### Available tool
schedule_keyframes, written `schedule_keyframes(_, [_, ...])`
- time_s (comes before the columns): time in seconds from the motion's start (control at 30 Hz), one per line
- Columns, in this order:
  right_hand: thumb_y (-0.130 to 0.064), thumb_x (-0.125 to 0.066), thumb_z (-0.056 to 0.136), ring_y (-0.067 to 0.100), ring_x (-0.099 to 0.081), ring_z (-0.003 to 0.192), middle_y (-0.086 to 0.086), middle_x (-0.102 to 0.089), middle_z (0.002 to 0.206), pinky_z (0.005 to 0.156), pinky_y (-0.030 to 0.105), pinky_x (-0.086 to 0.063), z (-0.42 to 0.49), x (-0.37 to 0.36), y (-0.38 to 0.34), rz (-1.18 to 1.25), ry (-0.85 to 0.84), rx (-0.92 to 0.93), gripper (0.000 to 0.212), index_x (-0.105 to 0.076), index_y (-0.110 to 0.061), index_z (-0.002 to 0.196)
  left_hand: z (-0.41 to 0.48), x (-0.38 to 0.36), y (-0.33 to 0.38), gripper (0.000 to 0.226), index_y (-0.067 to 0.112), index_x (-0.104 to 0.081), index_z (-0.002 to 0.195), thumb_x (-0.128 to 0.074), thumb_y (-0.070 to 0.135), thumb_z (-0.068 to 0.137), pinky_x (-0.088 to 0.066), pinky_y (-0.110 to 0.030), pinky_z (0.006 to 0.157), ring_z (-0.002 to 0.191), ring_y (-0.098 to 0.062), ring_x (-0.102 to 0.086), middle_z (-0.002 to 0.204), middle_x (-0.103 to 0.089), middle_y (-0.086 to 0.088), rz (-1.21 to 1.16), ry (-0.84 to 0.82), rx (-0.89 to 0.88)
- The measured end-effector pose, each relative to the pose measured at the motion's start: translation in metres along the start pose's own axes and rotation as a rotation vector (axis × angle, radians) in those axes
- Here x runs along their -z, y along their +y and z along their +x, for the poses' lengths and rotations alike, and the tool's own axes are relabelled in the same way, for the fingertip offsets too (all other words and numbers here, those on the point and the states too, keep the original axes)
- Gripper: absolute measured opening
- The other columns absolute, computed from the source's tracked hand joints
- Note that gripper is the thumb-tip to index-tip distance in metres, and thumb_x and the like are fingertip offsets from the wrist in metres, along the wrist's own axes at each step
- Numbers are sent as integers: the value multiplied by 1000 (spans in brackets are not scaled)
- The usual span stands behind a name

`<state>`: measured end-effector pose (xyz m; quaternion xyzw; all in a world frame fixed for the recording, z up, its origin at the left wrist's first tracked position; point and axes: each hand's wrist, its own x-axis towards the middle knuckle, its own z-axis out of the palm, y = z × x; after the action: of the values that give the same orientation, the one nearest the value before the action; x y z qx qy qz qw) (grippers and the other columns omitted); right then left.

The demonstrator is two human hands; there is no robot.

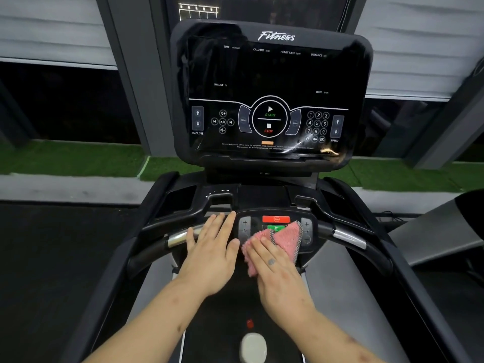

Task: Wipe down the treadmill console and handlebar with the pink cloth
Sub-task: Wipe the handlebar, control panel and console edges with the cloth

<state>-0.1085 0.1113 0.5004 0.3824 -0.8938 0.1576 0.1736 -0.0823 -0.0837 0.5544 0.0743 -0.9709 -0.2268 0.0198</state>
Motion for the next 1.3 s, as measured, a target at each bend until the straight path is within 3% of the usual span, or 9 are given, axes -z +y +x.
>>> schedule_keyframes(0.2, [-17,-49,98,15,-23,154,1,-37,162,121,45,-31,33,-4,1,41,-8,-45,57,-41,-17,155,1,-1,-2,60,43,9,160,-20,48,107,8,-52,125,154,-4,13,171,0,12,2,4,0])
schedule_keyframes(0.4, [-19,-40,92,15,-22,154,2,-32,164,123,45,-26,26,13,28,79,-13,-144,64,-38,-16,156,1,0,-2,60,44,9,160,-20,48,107,9,-50,126,154,-3,13,170,1,13,-1,-9,6])
schedule_keyframes(0.57, [-8,-45,94,13,-27,152,-1,-35,161,122,42,-25,-14,26,58,153,108,-269,57,-46,-12,151,0,-1,0,61,43,10,160,-19,48,107,8,-50,126,154,-4,13,170,1,14,-4,-3,12])
schedule_keyframes(0.8, [-11,-46,95,-4,-9,152,-4,-36,158,122,35,-23,0,34,64,157,168,-324,55,-48,-12,150,1,-2,-1,61,43,9,160,-21,49,107,8,-50,126,154,-4,13,171,0,13,-2,10,7])
schedule_keyframes(1.0, [2,-59,93,-11,-3,149,-13,-28,160,124,19,-12,5,34,70,173,113,-385,64,-44,-18,153,2,-4,-2,61,42,9,160,-20,49,107,9,-50,125,153,-3,13,171,0,12,4,15,4])
schedule_keyframes(1.13, [6,-63,90,-10,-4,150,-10,-30,160,124,32,-23,-6,31,62,174,139,-389,70,-44,-17,153,1,-3,-2,61,42,9,160,-20,49,107,8,-50,126,153,-4,13,171,1,12,2,6,6])
schedule_keyframes(1.23, [11,-67,85,-3,-11,152,-2,-37,160,116,49,-40,-21,28,52,135,158,-338,73,-46,-13,151,1,-3,-2,62,42,8,161,-21,50,107,8,-50,126,154,-5,13,171,1,12,-4,5,5])
schedule_keyframes(1.3, [7,-64,89,1,-15,153,-6,-35,162,115,49,-41,-30,22,46,166,125,-389,70,-46,-18,152,1,-4,-2,62,42,7,161,-21,49,107,9,-50,126,155,-5,12,171,-1,12,-14,11,5])
